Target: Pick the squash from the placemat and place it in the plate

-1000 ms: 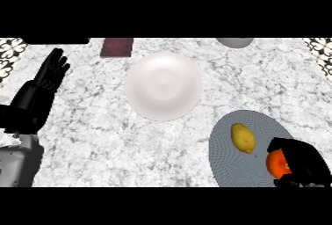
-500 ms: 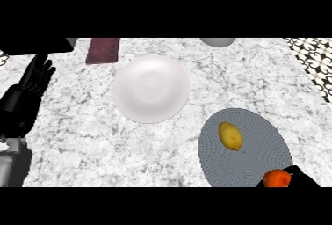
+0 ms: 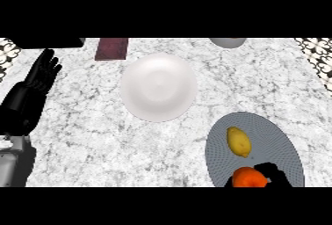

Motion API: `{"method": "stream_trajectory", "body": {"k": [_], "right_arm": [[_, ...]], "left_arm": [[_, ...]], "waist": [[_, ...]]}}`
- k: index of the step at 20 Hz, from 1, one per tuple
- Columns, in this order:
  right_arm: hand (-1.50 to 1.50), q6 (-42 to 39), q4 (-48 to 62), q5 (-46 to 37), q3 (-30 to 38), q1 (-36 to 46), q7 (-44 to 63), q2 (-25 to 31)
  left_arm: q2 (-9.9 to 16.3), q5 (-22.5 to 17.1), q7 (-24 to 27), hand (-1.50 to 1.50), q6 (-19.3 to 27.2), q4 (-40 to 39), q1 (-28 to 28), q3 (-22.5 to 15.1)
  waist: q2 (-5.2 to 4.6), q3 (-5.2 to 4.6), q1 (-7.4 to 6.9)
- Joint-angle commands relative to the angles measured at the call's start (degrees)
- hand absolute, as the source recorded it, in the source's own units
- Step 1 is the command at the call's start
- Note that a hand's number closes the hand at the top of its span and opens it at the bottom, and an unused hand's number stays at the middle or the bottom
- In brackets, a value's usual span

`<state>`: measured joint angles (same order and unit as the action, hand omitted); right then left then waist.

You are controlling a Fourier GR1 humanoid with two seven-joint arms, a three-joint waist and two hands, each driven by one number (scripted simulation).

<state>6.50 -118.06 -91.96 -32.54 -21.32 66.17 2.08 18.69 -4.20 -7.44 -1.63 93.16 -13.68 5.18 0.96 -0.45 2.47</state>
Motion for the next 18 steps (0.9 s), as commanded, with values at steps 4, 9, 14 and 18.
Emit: {"method": "stream_trajectory", "body": {"k": [4, 9, 14, 18], "right_arm": [[1.50, 0.9, -5.2, -13.8, -15.5, 10.8, 16.2, -2.0], [1.50, -0.6, 0.8, -11.1, -15.1, 19.6, 19.0, -1.9], [1.50, -2.4, 4.2, -6.2, -10.0, 28.3, 19.0, -2.0], [1.50, 1.1, 9.2, 0.8, -3.5, 36.3, 19.0, -2.0]], "left_arm": [[-0.8, 0.0, -0.5, 0.00, -0.4, -0.8, -1.3, -1.0], [-0.5, 0.1, 0.1, 0.00, -1.2, -0.5, -2.8, -1.5], [-1.7, 0.4, 0.3, 0.00, -1.3, -0.9, -3.3, -2.8], [-2.1, -0.1, 0.0, 0.00, -1.7, -1.4, -3.5, -3.1]], "waist": [[-0.65, 0.18, -1.92], [-1.37, 0.28, -3.57], [-1.89, 0.27, -4.75], [-2.19, 0.42, -6.14]]}}
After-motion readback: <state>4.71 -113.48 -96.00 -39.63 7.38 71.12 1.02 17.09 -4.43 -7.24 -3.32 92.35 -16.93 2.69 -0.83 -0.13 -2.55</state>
